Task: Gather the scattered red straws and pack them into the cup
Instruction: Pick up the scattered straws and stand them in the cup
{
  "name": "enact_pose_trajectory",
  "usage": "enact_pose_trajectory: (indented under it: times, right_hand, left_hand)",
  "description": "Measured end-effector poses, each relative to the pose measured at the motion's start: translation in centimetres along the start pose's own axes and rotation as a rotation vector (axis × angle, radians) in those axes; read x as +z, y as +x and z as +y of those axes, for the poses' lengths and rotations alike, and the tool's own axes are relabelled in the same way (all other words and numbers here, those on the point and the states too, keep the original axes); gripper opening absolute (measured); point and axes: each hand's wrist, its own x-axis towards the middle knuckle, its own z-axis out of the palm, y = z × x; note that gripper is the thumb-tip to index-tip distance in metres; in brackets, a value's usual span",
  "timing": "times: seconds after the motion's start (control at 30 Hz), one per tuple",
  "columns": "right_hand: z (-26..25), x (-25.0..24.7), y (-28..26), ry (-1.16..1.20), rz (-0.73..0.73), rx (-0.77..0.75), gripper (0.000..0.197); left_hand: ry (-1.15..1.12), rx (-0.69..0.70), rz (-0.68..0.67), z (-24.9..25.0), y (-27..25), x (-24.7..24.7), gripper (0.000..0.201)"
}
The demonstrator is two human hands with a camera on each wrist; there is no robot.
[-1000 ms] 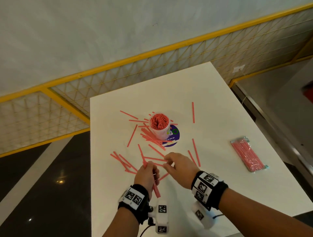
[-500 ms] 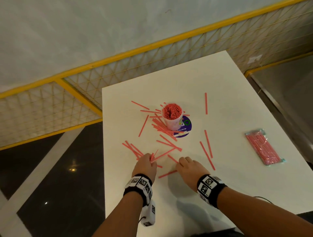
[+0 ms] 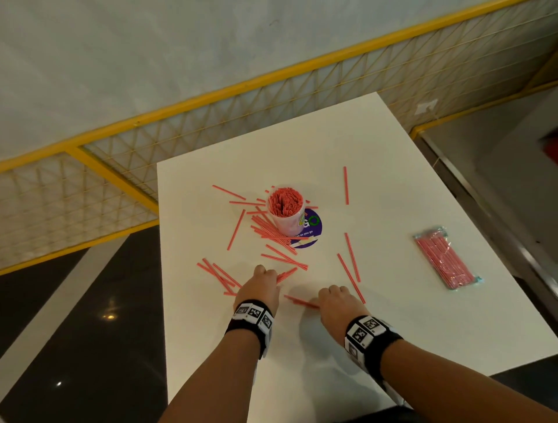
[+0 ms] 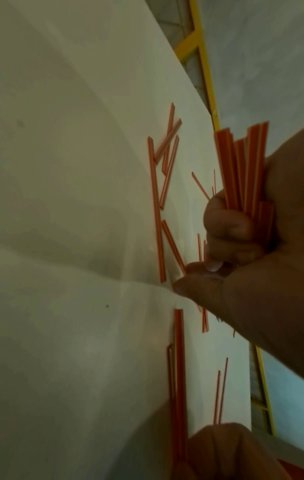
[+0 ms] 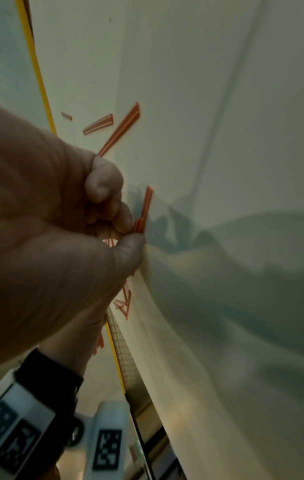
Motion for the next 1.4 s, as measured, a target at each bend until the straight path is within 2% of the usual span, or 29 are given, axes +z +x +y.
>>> enact_pose_trajectory:
  times: [0.13,0.23,0.33,0.5,0.7,0.77,0.87,1.0,1.17,1.27,1.4]
  right_hand:
    - [0.0,0.1,0.0,-0.103,-0.03,-0.014,0.03]
    - [0.0,0.4,-0.6,-0.102,0.021,-0.025,0.027]
    - [0.7,0.5,-1.1,-0.024,0.089,-0.065,0.028]
    - [3.8,-1.1,-1.2,0.213,0.088,0.108,0.035]
    - [7.5,-3.3,-0.5,0.363,0.193,0.211,0.025]
    - [7.9,-3.6,-0.1,0.393,0.199,0.252,0.032]
    - [7.9,-3.2,0.9,0.463,0.199,0.29,0.027]
    - [6.7,-2.6,2.4,0.324,0.174,0.303,0.032]
    - [6.0,-4.3,3.0,0.328,0.057,0.427,0.023]
    - [6.7,-4.5,2.9,0.391,0.006,0.426,0.012]
    - [6.9,-4.0,2.2,0.332,-0.016,0.411,0.021]
  left_hand:
    - [0.083,-0.009,-0.035,0.6,0.7,0.1,0.021]
    - [0.131,0.025,-0.056,0.8,1.1,0.2,0.023]
    - [0.118,0.086,-0.005,0.5,1.7,-0.3,0.029]
    - [0.117,0.143,0.01,0.5,3.6,-2.3,0.04]
    - [0.198,0.28,-0.039,1.2,5.1,-3.4,0.046]
    - [0.284,0.277,-0.051,1.7,5.1,-3.3,0.043]
    - [0.44,0.261,-0.049,2.3,4.6,-3.3,0.033]
    - [0.525,0.256,-0.035,3.0,4.2,-3.1,0.033]
    - [0.461,0.195,-0.055,3.0,4.0,-2.5,0.031]
    - [0.368,0.107,-0.074,2.8,3.9,-2.1,0.03]
    - [0.294,0.06,-0.107,2.9,4.0,-1.7,0.03]
